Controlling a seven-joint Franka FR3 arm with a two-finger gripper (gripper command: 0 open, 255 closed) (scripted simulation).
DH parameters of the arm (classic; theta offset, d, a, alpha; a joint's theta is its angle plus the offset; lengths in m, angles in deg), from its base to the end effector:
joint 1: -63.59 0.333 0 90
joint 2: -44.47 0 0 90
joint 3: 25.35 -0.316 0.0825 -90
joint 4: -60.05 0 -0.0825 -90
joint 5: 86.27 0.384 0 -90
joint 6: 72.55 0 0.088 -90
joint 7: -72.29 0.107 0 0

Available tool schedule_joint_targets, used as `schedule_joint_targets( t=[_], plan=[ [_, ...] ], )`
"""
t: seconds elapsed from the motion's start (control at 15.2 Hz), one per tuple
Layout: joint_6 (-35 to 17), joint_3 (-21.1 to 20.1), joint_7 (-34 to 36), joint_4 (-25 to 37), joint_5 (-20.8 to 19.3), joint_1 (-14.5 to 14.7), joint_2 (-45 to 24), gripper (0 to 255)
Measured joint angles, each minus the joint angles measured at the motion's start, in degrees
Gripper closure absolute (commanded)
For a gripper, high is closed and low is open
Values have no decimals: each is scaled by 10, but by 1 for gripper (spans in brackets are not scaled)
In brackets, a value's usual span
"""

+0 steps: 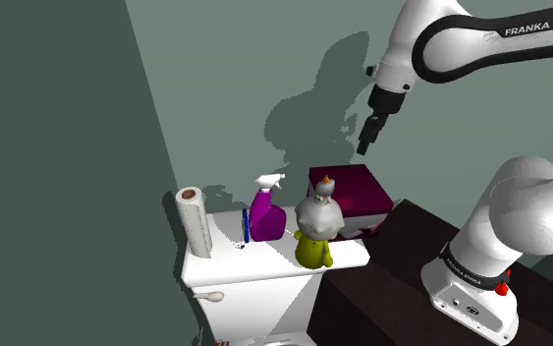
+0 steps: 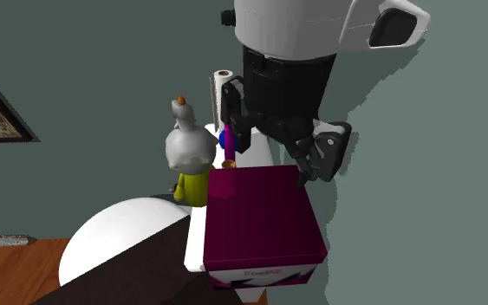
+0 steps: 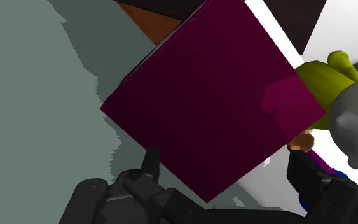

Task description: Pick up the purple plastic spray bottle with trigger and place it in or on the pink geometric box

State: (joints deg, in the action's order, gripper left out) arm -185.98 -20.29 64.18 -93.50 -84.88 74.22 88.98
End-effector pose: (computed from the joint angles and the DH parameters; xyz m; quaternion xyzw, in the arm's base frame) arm 0.3218 0.0327 0.4682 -0.9904 -0.1259 -0.0376 0.0418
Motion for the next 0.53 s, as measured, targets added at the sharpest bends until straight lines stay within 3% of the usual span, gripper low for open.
schedule_joint_targets(
  t=[0.53],
  plan=[
    [-242,15,-115,-56,60,107,-97,0]
  ],
)
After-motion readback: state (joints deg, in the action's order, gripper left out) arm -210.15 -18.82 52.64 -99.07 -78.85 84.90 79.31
